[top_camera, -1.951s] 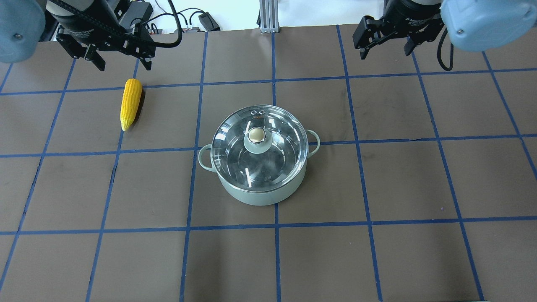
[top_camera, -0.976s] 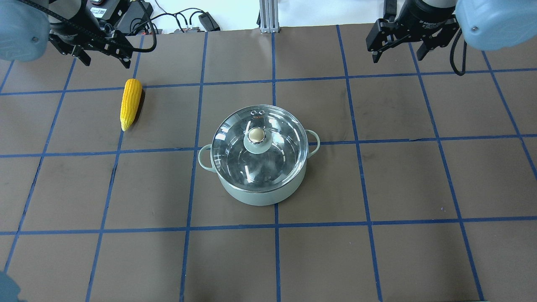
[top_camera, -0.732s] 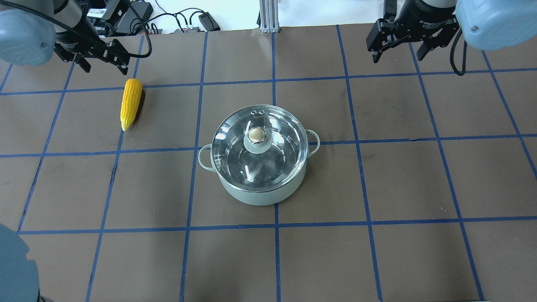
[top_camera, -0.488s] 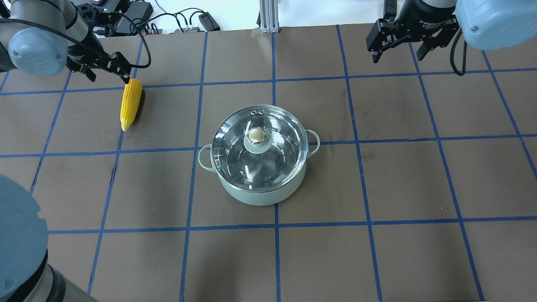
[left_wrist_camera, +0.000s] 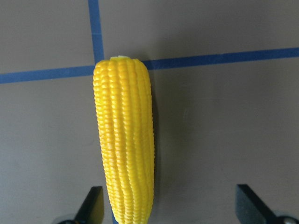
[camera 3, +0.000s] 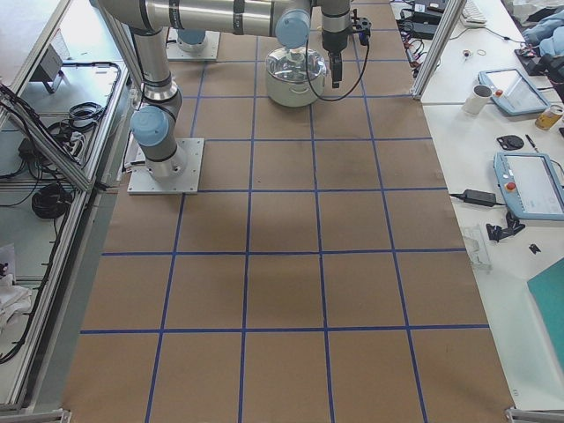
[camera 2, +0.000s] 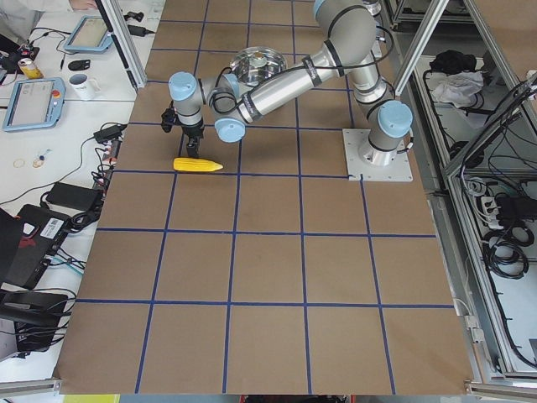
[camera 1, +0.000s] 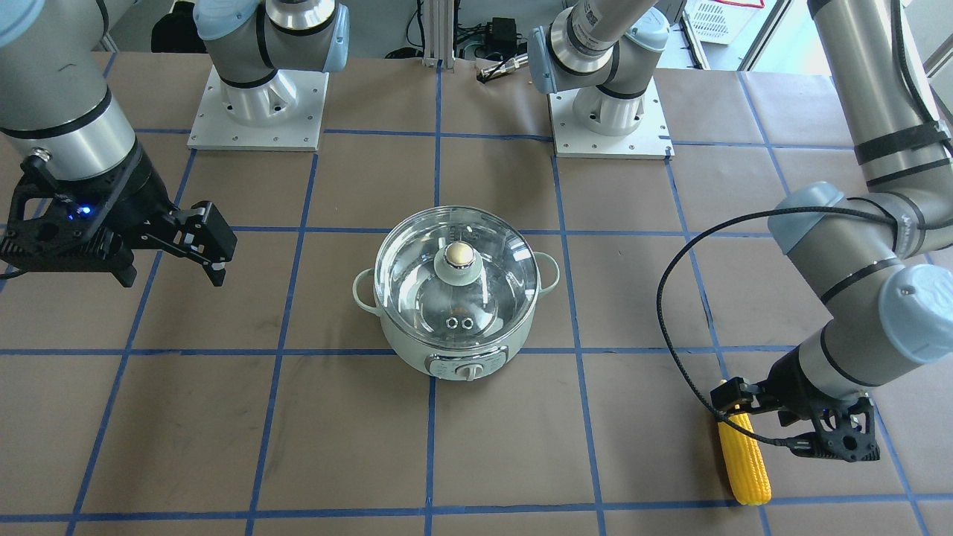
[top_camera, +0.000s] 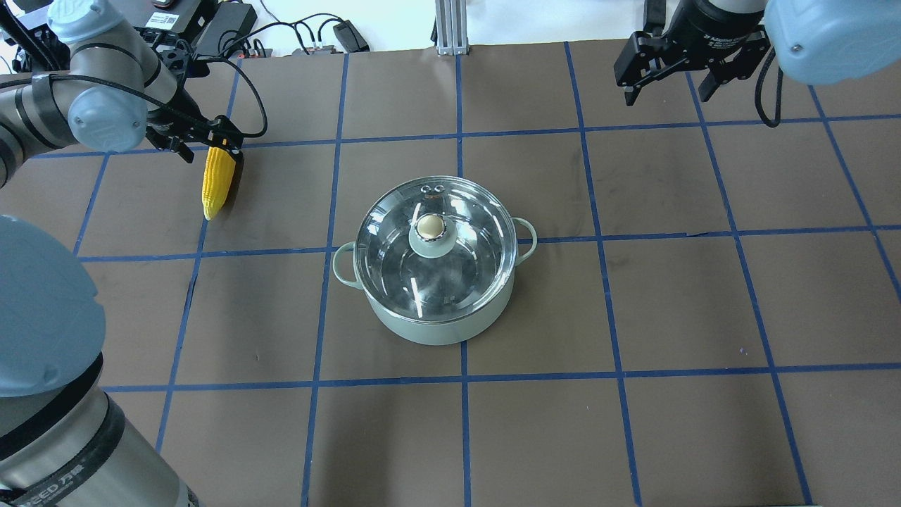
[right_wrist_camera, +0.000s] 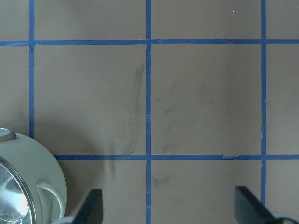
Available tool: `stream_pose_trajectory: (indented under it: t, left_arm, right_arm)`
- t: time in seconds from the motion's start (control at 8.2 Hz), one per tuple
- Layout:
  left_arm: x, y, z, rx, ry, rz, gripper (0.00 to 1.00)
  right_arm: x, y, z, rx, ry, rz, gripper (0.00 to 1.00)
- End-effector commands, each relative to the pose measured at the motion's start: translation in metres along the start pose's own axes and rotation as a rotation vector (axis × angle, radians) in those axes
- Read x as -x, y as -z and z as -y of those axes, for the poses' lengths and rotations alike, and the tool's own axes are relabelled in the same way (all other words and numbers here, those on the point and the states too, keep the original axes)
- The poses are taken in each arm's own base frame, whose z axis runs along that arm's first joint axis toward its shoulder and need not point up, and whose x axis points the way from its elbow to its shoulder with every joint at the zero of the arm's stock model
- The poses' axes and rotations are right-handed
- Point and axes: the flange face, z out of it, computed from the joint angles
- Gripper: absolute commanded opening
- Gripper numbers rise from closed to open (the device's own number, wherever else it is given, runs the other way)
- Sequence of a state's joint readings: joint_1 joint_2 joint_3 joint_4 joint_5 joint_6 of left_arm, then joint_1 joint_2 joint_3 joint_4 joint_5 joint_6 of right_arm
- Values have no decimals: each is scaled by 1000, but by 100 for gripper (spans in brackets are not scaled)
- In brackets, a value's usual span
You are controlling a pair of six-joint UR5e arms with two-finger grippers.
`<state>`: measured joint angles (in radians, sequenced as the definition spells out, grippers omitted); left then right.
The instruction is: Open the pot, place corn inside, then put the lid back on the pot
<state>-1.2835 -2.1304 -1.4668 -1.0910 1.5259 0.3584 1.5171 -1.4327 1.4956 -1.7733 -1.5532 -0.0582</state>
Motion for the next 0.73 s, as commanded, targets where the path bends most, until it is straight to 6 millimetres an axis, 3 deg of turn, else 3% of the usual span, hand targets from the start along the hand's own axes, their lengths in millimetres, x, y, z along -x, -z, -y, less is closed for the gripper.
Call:
stream_pose_trajectory:
  t: [0.0, 0.24, 0.61]
  left_arm:
    - [3, -20, 3, 22, -26, -5, 100]
    - [8, -42, 7, 43, -42, -12, 100]
    - [20, -51, 8, 37, -55, -8, 100]
  right_arm:
    - [0, 0, 0, 0, 0, -1, 100]
    - [0, 0, 0, 0, 0, -2, 100]
    - [0, 0, 0, 0, 0, -2, 100]
